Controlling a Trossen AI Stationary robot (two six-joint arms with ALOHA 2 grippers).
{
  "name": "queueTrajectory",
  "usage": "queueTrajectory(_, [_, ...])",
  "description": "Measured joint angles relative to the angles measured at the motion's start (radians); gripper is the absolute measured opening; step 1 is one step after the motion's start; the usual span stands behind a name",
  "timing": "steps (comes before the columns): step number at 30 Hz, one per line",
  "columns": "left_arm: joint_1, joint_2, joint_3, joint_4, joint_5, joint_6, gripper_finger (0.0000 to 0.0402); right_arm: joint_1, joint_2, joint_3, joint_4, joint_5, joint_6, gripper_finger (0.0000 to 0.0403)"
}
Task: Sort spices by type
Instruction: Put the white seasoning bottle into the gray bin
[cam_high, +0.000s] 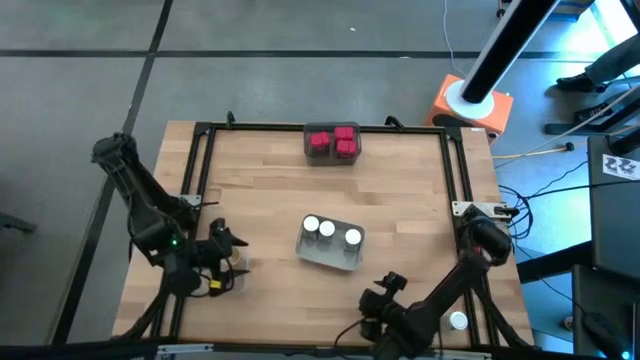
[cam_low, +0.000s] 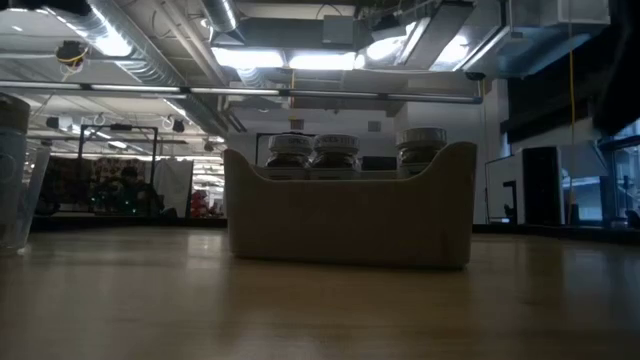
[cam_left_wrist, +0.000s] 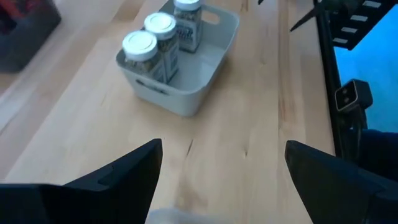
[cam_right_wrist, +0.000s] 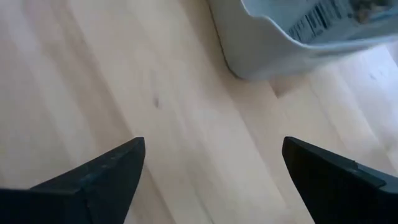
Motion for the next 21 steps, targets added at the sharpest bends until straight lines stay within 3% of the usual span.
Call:
queueTrajectory(7, [0.041,0.034,-0.011,0.067,0.009,0.072,0.0322,0.065,-0.113,0.057,-0.150,-0.147,0.052,0.0379])
queueTrajectory(13, [0.064,0.043,-0.012,0.088,0.011,0.098,0.0322,0.150,-0.186,0.056,-0.285,-0.247,0.275,0.0379])
queueTrajectory(21, [0.072,0.043,-0.012,0.115,0.011,0.122,0.0322,0.228,-0.193,0.051,-0.376,-0.536,0.599,0.0379])
